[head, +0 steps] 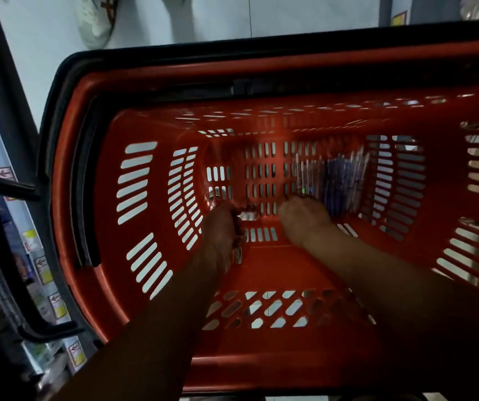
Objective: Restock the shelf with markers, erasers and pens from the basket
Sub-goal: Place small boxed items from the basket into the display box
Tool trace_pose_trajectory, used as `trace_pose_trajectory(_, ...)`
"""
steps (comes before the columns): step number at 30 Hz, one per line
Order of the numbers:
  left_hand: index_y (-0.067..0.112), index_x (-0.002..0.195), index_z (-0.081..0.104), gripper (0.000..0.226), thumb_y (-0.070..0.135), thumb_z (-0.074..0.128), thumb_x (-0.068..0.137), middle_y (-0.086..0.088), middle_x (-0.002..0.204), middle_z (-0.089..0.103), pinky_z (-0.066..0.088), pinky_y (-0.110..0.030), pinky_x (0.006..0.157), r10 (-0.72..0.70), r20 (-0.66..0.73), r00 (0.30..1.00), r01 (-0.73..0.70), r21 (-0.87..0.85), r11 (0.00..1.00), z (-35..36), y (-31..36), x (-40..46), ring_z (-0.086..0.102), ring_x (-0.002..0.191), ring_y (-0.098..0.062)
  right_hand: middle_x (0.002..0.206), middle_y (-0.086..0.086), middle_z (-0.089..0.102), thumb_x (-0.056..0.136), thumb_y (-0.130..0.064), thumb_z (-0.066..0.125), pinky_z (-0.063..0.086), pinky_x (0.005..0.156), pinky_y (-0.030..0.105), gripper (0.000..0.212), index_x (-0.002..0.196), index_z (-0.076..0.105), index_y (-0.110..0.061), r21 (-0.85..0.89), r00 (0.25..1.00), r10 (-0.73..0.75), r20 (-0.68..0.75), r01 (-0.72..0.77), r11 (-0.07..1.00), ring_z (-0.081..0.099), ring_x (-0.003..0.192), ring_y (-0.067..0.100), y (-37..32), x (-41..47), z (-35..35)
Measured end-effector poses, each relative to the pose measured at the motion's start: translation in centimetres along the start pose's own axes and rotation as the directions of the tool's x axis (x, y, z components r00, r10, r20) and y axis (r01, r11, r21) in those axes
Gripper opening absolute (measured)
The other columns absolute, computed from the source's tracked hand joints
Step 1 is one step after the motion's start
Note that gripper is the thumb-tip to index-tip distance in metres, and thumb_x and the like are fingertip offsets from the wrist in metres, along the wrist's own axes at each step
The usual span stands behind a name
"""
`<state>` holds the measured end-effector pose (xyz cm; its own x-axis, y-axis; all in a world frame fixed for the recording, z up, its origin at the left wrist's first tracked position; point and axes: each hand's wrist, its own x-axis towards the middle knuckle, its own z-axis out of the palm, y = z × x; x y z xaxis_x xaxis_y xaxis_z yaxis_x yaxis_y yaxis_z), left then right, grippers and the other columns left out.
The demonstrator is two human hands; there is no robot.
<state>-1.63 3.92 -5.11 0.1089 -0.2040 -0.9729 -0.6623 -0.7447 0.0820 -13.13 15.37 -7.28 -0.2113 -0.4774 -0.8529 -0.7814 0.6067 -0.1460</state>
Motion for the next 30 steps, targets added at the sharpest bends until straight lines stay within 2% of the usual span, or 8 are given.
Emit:
trace_pose_trajectory(9,0.016,0.104,0.069,0.027,0.034,0.051,0.105,0.008,0.06,0.056,0.043,-0.025,0.05,0.019,-0.014,1.0,-0.018,0.029,0.999,0.0,-0.4,0.0,0.053,0.058,-0.009,0.113,0.007,0.068,0.102,-0.011,0.049,0.058,0.085,0.042,0.023,0.112,0.069,-0.016,-0.059,0.998,-0.055,0.031,0.056,0.997,0.068,0.103,0.027,0.1,-0.1,-0.4)
trace_pose_trajectory(12,0.016,0.1,0.066,0.02,0.029,0.051,0.103,0.005,0.066,0.053,0.043,-0.027,0.054,0.023,-0.002,1.0,-0.023,0.005,1.0,-0.1,-0.2,-0.1,0.051,0.063,-0.012,0.097,0.003,0.069,0.1,-0.025,0.059,0.058,0.076,0.036,0.012,0.101,0.069,-0.019,0.215,1.0,0.0,-0.011,0.002,0.977,0.069,0.087,0.021,0.0,0.2,-0.1)
trace_pose_trajectory(15,0.016,0.088,0.061,0.02,0.027,0.049,0.1,0.003,0.065,0.053,0.039,-0.029,0.056,0.025,0.042,0.999,-0.024,-0.044,0.999,-0.2,0.0,-0.5,0.049,0.059,-0.013,0.075,-0.007,0.067,0.095,-0.024,0.068,0.049,0.058,0.025,0.006,0.096,0.072,-0.019,0.791,0.993,0.121,0.007,-0.079,0.606,0.064,0.064,0.006,-1.3,-0.1,-0.2)
trace_pose_trajectory(17,0.013,0.085,0.062,0.028,0.03,0.046,0.1,-0.001,0.064,0.058,0.038,-0.028,0.056,0.021,0.095,0.995,-0.013,-0.085,0.996,-0.2,0.3,-1.0,0.052,0.053,-0.014,0.065,-0.005,0.067,0.095,-0.012,0.067,0.048,0.051,0.022,0.004,0.096,0.071,-0.015,0.95,0.99,0.118,0.073,-0.105,0.295,0.063,0.051,0.003,-2.6,-0.5,-0.7)
trace_pose_trajectory(19,0.004,0.093,0.065,0.048,0.042,0.036,0.104,-0.01,0.064,0.059,0.041,-0.031,0.061,0.017,0.203,0.979,-0.008,-0.041,0.999,-0.3,0.7,-1.3,0.055,0.051,-0.016,0.062,0.002,0.07,0.098,-0.008,0.066,0.05,0.048,0.022,0.006,0.102,0.07,-0.009,0.98,0.995,0.053,0.085,-0.093,0.175,0.067,0.05,0.009,-3.7,-1.0,-1.3)
trace_pose_trajectory(21,0.001,0.1,0.064,0.059,0.048,0.029,0.105,-0.015,0.064,0.053,0.041,-0.035,0.068,0.018,0.272,0.962,-0.033,0.053,0.998,-0.5,0.7,-1.3,0.052,0.053,-0.019,0.063,0.006,0.072,0.097,-0.006,0.069,0.052,0.048,0.02,0.01,0.107,0.07,-0.004,0.984,0.998,0.031,0.058,-0.063,0.165,0.069,0.052,0.013,-4.4,-1.6,-1.8)
trace_pose_trajectory(26,0.001,0.106,0.073,0.041,0.035,0.05,0.104,-0.018,0.078,0.068,0.049,-0.031,0.059,0.012,0.088,0.996,-0.012,-0.01,1.0,-0.6,0.3,-0.6,0.061,0.058,-0.021,0.064,0.015,0.07,0.092,0.003,0.073,0.055,0.046,0.025,0.007,0.097,0.068,0.003,0.988,0.996,0.077,0.048,-0.058,0.142,0.068,0.049,0.019,-4.8,-1.6,-2.4)
trace_pose_trajectory(30,-0.002,0.104,0.075,0.045,0.043,0.068,0.099,-0.02,0.081,0.071,0.049,-0.029,0.055,0.039,0.066,0.997,-0.035,-0.065,0.997,-0.7,0.0,-0.2,0.06,0.054,-0.022,0.062,0.007,0.073,0.087,0.005,0.076,0.056,0.049,0.024,0.016,0.081,0.076,-0.009,0.982,0.998,0.063,-0.002,-0.01,0.186,0.071,0.052,0.018,-4.6,-1.5,-2.1)
